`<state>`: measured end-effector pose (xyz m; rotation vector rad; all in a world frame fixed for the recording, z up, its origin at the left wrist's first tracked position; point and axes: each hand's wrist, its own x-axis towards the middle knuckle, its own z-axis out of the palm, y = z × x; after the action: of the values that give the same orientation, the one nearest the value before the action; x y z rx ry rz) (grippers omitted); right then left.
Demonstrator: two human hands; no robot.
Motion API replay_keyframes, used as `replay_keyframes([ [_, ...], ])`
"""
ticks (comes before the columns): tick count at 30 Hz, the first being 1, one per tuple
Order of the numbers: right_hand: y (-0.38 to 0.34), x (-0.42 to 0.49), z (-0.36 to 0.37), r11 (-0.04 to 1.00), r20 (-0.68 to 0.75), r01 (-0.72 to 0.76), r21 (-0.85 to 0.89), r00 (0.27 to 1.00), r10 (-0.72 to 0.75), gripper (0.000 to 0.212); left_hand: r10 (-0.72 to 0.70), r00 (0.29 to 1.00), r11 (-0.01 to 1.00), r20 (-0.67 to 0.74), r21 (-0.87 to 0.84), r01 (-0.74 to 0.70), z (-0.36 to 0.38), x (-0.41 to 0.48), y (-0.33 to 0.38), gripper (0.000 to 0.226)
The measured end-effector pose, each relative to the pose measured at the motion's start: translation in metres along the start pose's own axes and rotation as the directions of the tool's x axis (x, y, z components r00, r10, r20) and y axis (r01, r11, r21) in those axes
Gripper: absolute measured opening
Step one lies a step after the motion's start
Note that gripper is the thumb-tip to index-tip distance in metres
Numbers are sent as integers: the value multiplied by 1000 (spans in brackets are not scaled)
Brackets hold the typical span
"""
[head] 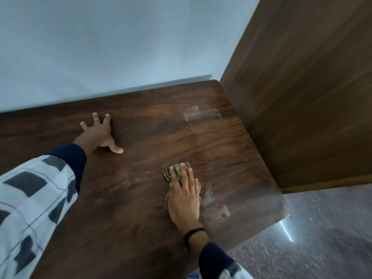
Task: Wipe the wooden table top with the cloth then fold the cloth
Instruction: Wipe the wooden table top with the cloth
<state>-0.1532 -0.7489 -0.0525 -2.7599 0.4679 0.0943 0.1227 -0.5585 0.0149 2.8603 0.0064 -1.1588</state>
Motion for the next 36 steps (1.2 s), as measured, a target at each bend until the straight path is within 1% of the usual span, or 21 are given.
replay_keyframes([
  [2,4,22,-7,996,25,90,-10,996,-90,60,0,1000,1000,-9,4,0,3,3,-2,154],
  [3,12,35,-14,996,43,84,-30,996,-83,59,-1,1000,1000,-13,-1,1,4,4,-4,154],
  [5,36,47,-27,997,33,-40,-63,999,42,55,-2,1000,1000,-26,-18,2,4,4,-5,155],
  [7,53,30,-29,983,-29,-183,-16,983,183,54,-6,999,1000,-32,-23,5,5,4,-4,155],
  [9,45,-3,-22,978,-78,-207,6,975,207,55,-13,1000,1000,-23,-11,13,4,3,-3,155],
  [11,25,-28,-9,991,-51,-129,34,990,131,56,-30,999,1000,-19,-8,30,4,1,0,154],
  [12,18,-28,-4,997,-42,-64,33,997,66,56,-34,999,999,-17,-11,33,3,-1,2,153],
  [14,15,-5,-6,998,-21,64,3,998,-64,57,-29,999,999,-27,-38,28,3,-6,2,151],
  [15,21,10,-13,996,15,79,-31,997,-79,55,-29,999,998,-41,-64,26,3,-9,1,149],
  [16,34,19,-20,997,23,56,-61,998,-55,53,-26,997,996,-69,-85,20,8,-15,2,146],
  [17,49,22,-26,998,19,-2,-69,1000,4,52,-22,994,994,-105,-108,11,13,-20,1,144],
  [20,74,-9,-24,988,-25,-153,-10,988,153,52,-2,966,984,-259,-175,-45,29,-25,-8,133],
  [22,72,-51,-19,992,-40,-123,-6,992,123,53,33,928,985,-372,-143,-92,40,-34,-8,120],
  [25,61,-77,-10,999,-29,-30,15,999,31,53,131,855,989,-502,13,-144,57,-57,8,92],
  [26,60,-74,-11,999,-29,-25,22,999,25,52,156,858,986,-489,28,-164,67,-67,18,91],
  [27,59,-71,-14,999,-9,-32,25,999,32,52,174,890,982,-421,2,-191,78,-79,32,99],
  [29,62,-70,-17,999,-2,-24,28,1000,24,51,194,966,977,-173,-51,-205,104,-101,60,126],
  [31,66,-73,-18,999,17,-5,33,1000,4,51,174,985,984,23,-47,-173,131,-116,81,141],
  [33,75,-70,-21,997,16,69,27,997,-69,51,140,986,989,91,-65,-134,152,-126,91,146],
  [35,91,-65,-26,987,25,156,-36,988,-155,51,128,989,990,67,-75,-123,160,-132,94,148],
  [36,102,-63,-30,985,37,161,-63,987,-158,52,128,990,989,57,-82,-123,160,-135,95,149],
])
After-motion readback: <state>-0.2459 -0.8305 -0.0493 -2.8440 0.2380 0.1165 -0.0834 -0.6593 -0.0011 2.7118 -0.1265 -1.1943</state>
